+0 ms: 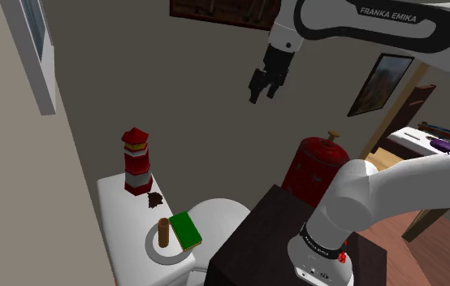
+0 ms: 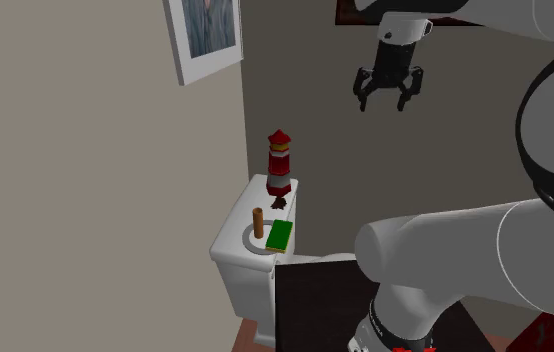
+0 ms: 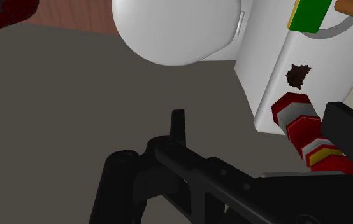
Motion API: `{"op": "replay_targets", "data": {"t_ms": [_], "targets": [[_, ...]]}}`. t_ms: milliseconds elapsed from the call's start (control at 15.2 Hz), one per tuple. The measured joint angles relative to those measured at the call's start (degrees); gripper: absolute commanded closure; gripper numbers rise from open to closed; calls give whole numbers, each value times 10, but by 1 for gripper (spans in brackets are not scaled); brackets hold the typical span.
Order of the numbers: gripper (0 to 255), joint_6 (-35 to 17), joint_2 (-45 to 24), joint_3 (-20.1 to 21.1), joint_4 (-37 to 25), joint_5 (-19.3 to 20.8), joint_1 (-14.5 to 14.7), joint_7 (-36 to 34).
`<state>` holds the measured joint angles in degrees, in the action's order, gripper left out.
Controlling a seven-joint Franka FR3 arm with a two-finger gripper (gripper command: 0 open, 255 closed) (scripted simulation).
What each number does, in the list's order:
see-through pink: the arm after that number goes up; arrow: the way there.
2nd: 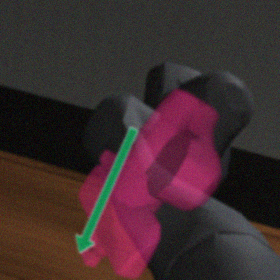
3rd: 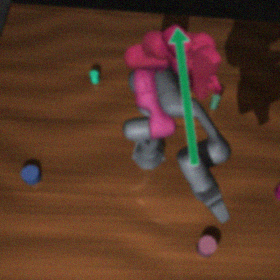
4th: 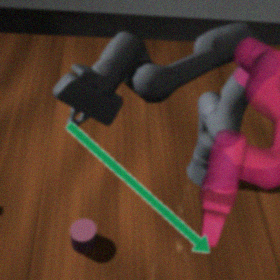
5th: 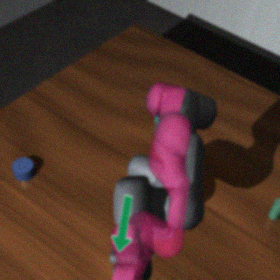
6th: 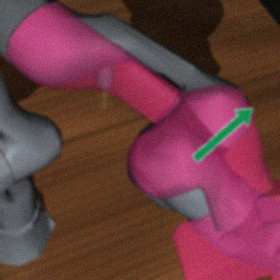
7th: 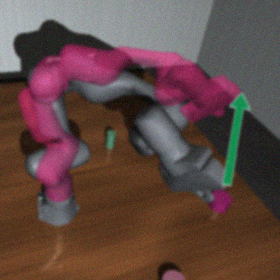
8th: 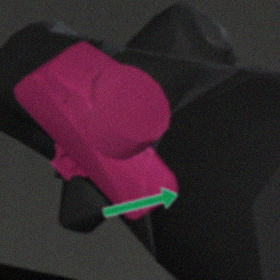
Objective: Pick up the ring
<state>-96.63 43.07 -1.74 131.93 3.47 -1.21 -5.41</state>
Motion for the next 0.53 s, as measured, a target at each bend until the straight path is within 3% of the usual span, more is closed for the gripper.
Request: {"op": "replay_targets", "data": {"t_ms": [528], "targets": [[0, -86, -25, 32, 74, -21, 31, -11]]}}
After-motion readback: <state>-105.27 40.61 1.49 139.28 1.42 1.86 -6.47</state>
